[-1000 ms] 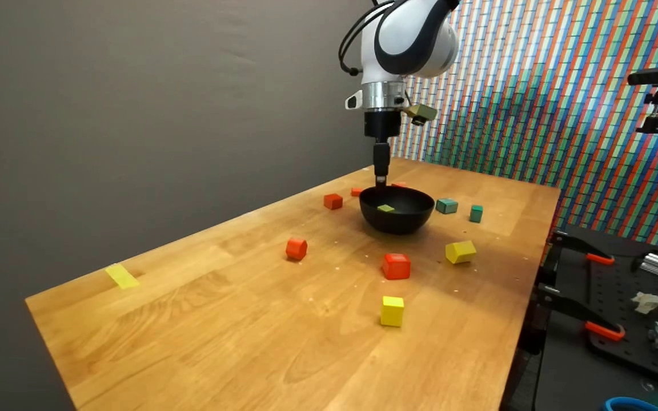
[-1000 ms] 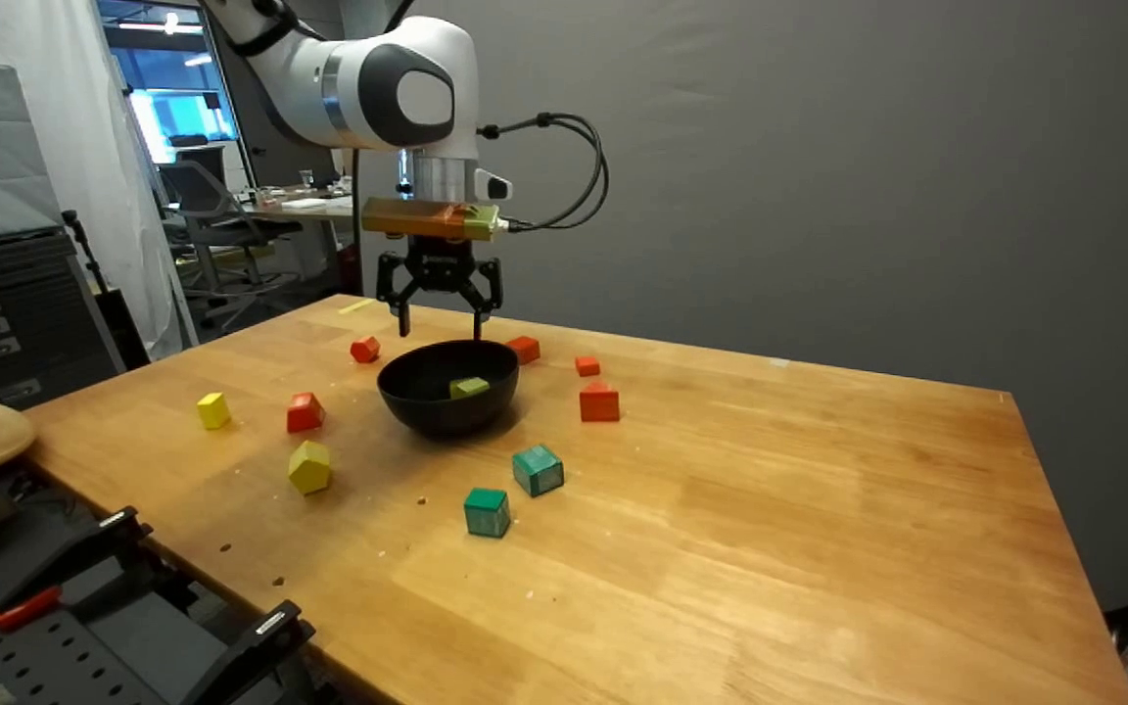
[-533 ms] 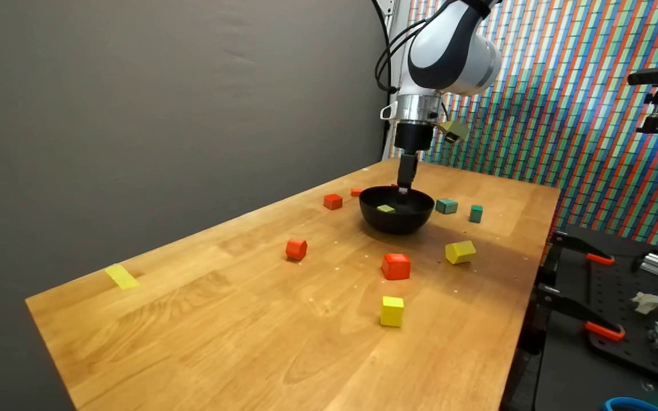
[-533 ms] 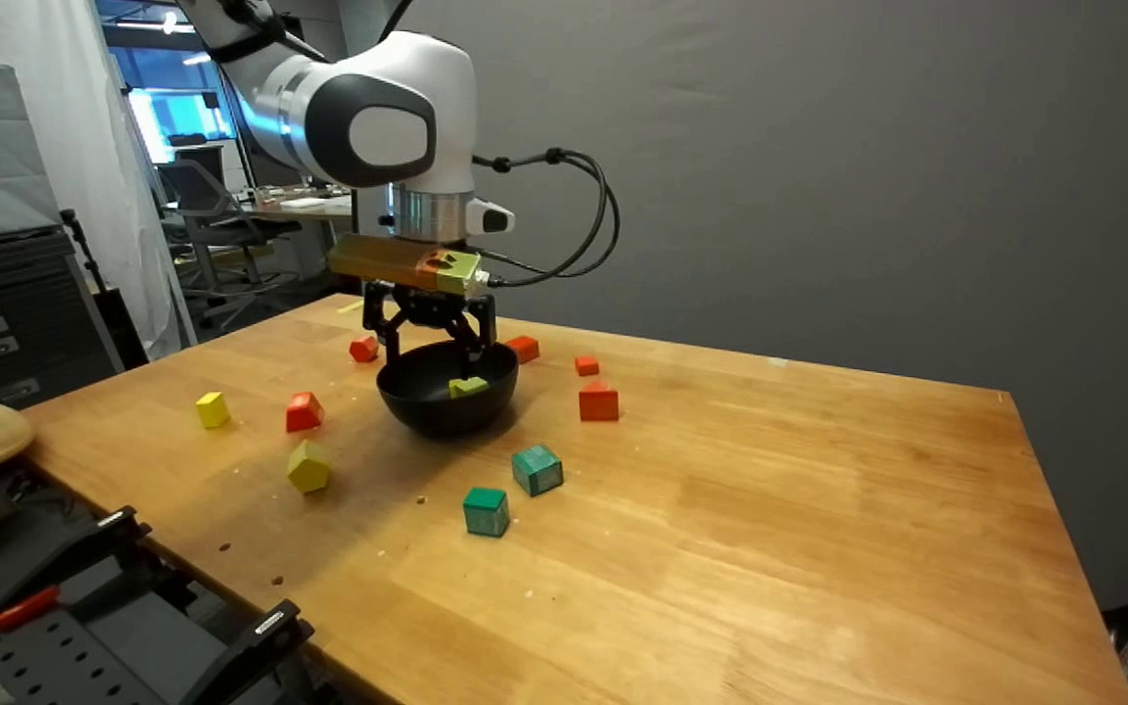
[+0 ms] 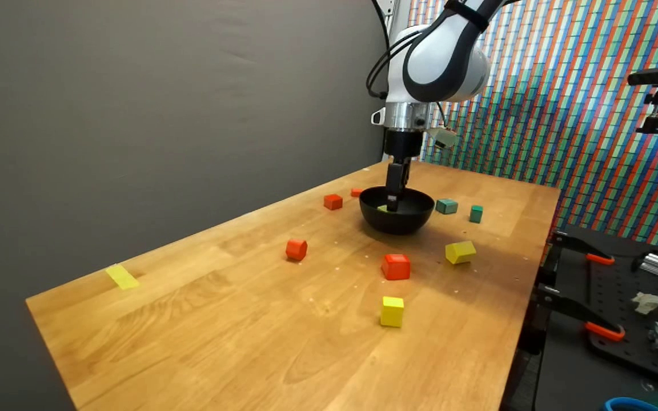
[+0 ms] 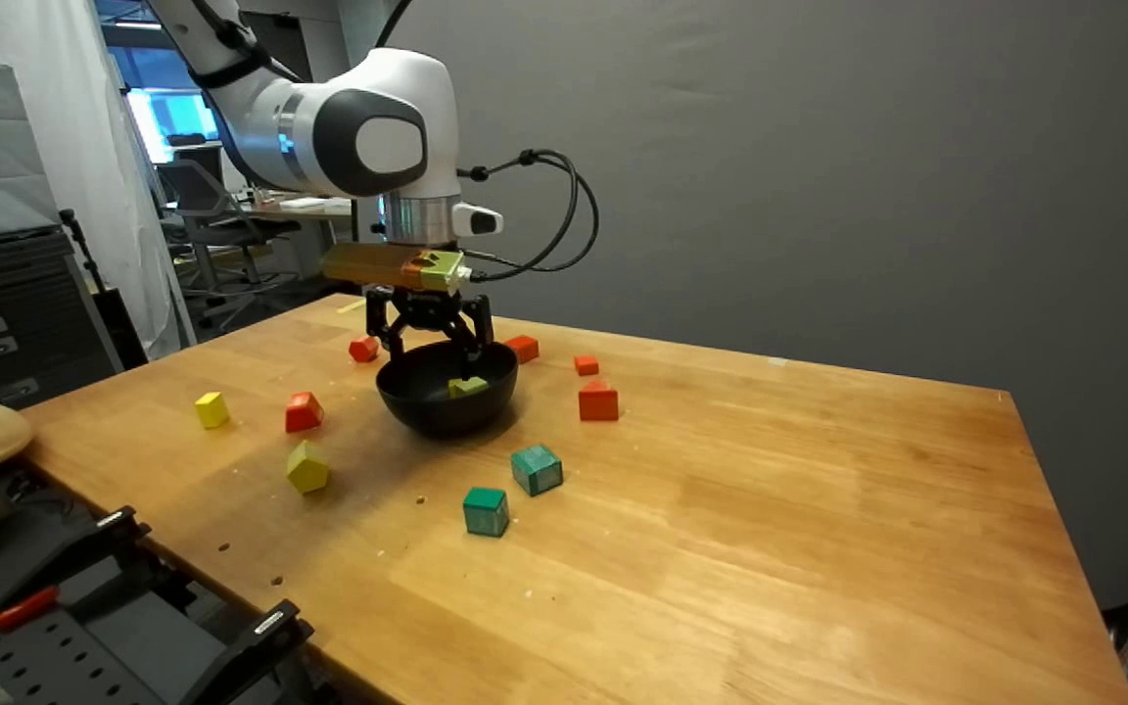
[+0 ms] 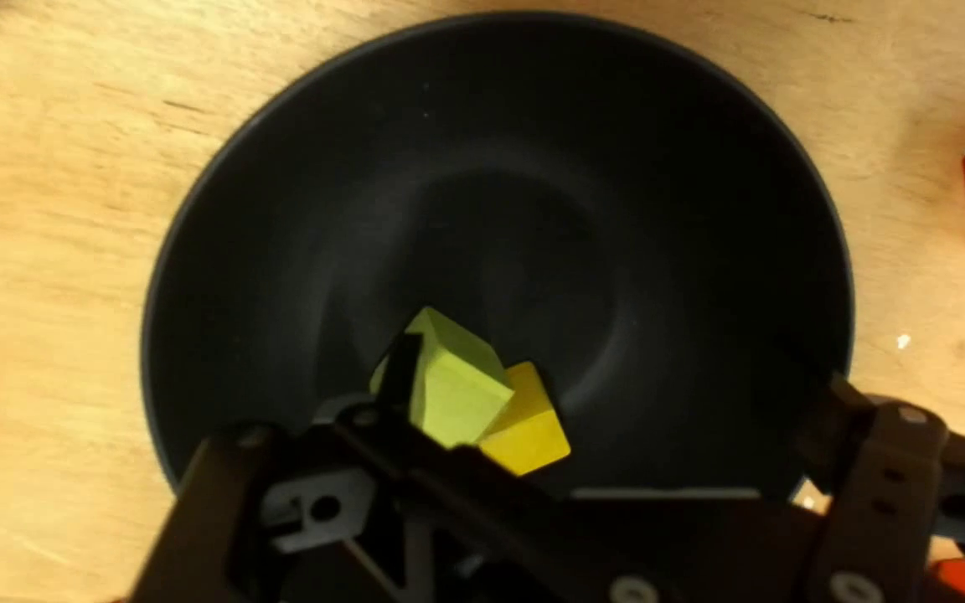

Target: Take the blocks in the bowl and put them on the table

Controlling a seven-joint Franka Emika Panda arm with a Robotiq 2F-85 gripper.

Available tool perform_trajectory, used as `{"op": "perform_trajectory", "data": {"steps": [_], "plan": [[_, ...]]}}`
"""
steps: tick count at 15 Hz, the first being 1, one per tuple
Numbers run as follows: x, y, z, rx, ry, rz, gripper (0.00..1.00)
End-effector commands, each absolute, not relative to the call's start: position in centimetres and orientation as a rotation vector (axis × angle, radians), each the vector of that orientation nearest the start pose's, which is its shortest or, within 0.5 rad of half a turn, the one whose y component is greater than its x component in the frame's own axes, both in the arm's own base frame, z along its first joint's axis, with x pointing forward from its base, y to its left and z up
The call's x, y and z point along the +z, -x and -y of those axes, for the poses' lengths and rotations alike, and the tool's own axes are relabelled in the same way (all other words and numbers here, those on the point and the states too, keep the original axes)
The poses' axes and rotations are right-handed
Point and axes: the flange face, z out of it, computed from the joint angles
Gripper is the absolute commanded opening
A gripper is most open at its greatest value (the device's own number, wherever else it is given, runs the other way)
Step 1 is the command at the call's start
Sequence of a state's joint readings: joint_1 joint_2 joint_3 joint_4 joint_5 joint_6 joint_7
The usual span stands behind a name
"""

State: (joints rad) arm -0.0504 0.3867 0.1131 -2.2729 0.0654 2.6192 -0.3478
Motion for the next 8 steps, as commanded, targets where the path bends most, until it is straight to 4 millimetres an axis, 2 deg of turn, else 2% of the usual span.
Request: {"op": "perform_trajectory", "data": {"steps": [1, 7, 8], "plan": [[17.1, -55.0, -2.9, 0.036, 3.076, 0.443, 1.00], [15.3, -57.0, -2.0, 0.007, 3.117, 0.325, 1.00], [15.1, -57.3, -2.0, 0.003, 3.119, 0.316, 0.96]]}}
